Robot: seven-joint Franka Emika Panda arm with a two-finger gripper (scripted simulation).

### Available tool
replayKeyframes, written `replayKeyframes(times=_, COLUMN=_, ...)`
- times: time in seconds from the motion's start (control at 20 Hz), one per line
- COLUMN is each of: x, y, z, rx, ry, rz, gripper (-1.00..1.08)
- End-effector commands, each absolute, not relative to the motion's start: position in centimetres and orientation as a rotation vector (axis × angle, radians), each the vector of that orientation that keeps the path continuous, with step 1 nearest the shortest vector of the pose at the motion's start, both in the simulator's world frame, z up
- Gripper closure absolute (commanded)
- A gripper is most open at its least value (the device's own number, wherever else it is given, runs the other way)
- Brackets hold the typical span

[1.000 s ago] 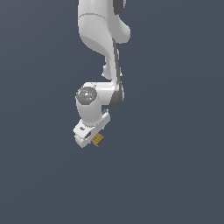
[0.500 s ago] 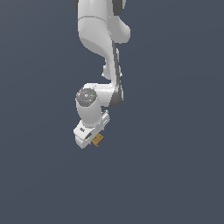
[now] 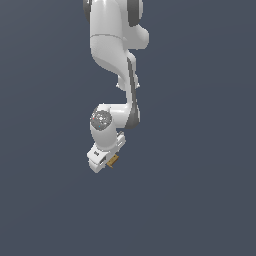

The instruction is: Pick up the object and move it to a goal position.

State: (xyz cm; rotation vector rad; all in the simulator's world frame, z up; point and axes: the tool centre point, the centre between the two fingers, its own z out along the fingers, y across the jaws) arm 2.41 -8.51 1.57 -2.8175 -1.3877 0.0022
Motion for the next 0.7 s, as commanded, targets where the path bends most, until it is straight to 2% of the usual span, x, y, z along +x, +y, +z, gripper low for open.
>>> replayKeyframes(times=0.0, x=2.50, y=-8.54, z=1.11, rx=-2.818, ry=-1.388, rz=0.000, gripper=-0.92)
replayKeyframes(times=0.1, x=2.55, y=-8.54, z=1.07, rx=-2.818, ry=-1.388, rz=0.000, gripper=-0.92)
replayKeyframes(times=0.15, x=2.55, y=-8.54, z=1.07, rx=-2.818, ry=-1.388, rz=0.000, gripper=1.08)
replayKeyframes(times=0.65, x=2.56, y=-8.55, z=1.10, rx=-2.818, ry=-1.388, rz=0.000, gripper=1.08)
